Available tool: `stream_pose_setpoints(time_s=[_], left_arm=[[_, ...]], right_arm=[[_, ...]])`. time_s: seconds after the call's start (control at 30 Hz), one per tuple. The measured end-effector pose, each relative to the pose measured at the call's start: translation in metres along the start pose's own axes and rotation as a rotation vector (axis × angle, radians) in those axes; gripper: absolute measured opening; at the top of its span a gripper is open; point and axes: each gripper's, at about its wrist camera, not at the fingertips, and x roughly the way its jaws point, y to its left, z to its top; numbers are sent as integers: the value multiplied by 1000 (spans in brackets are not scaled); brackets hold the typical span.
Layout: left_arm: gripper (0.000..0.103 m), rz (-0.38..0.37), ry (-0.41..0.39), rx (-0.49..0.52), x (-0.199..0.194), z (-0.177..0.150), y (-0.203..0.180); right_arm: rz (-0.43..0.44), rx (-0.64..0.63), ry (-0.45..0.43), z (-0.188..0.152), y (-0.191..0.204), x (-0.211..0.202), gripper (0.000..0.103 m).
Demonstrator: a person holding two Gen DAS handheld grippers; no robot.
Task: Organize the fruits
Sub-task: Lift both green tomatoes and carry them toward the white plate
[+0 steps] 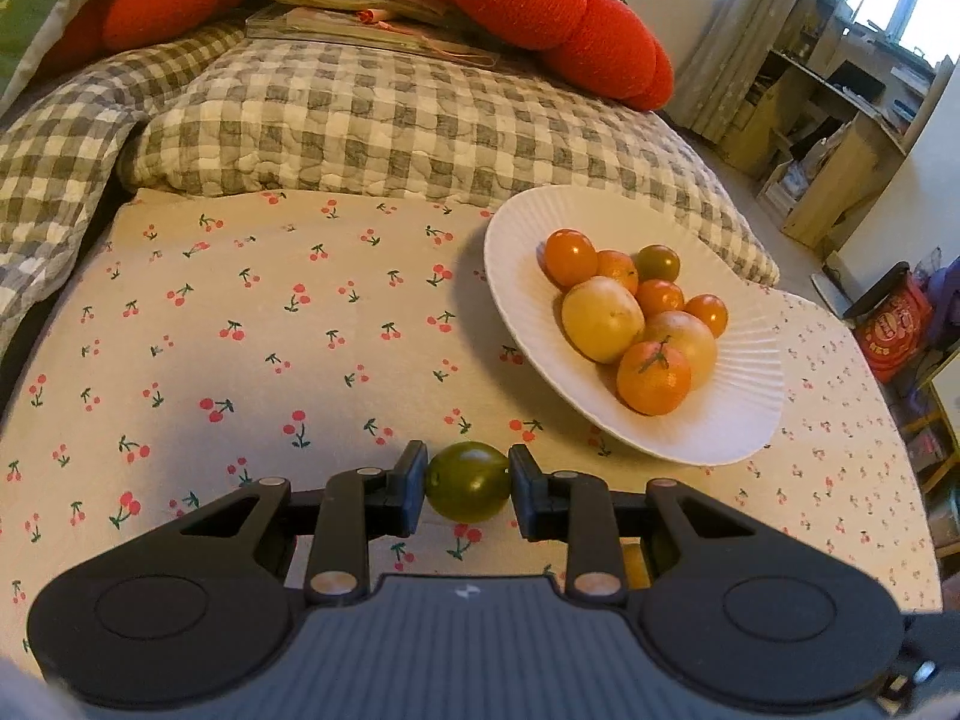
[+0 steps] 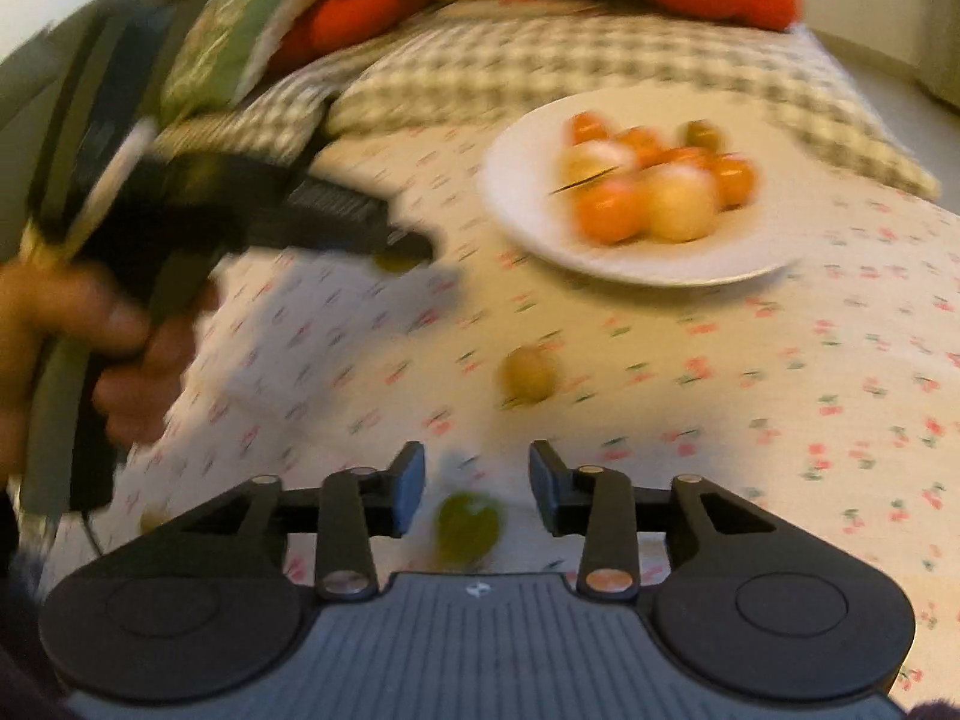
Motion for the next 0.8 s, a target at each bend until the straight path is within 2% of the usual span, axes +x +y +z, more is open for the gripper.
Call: stream_pose_setpoints(time_s=[0.1, 0.13, 0.17, 0.53, 0.8], left_arm=[[23, -8, 2, -15, -3, -1, 2], [23, -10, 4, -22, -3, -2, 3], [23, -11, 7, -30, -4, -2, 4], [23, -18, 7, -49, -9, -5, 2], [23, 3, -12, 3, -16, -4, -11]], right_arm=[[-55, -73, 51, -4, 12, 11, 34], [-79, -91, 58, -5, 14, 13, 26], [-90, -102, 60, -6, 14, 14, 25], [-81, -29, -24, 2, -1, -5, 24], [-98, 28, -111, 11, -14, -20, 24]])
